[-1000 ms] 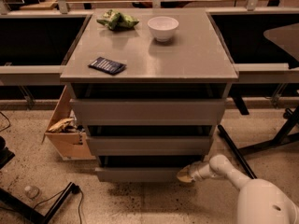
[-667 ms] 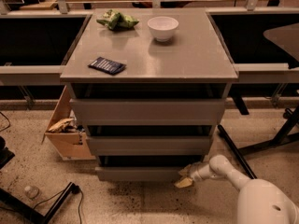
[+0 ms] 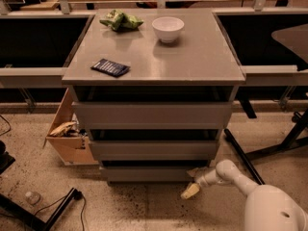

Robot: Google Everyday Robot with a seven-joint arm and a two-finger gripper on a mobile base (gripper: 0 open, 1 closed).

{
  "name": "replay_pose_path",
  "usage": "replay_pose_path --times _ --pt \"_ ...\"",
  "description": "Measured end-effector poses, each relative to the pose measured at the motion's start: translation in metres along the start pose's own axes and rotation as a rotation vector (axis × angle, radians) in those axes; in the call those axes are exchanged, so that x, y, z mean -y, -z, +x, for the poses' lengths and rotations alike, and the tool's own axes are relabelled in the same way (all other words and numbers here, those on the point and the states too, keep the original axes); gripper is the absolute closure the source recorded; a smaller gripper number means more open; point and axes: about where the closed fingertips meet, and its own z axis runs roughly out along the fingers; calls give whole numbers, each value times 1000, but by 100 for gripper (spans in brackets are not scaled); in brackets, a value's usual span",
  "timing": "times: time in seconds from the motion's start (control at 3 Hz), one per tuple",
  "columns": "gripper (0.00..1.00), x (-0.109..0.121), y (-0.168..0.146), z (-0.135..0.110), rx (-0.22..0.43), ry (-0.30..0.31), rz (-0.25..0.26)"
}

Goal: Close bottom drawer

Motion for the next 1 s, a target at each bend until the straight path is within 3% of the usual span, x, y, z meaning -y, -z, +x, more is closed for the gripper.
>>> replay_pose_path --times 0.67,1.0 --pt "42 -1 -2 0 1 1 -5" --pt "66 -10 -4 -7 22 24 -35"
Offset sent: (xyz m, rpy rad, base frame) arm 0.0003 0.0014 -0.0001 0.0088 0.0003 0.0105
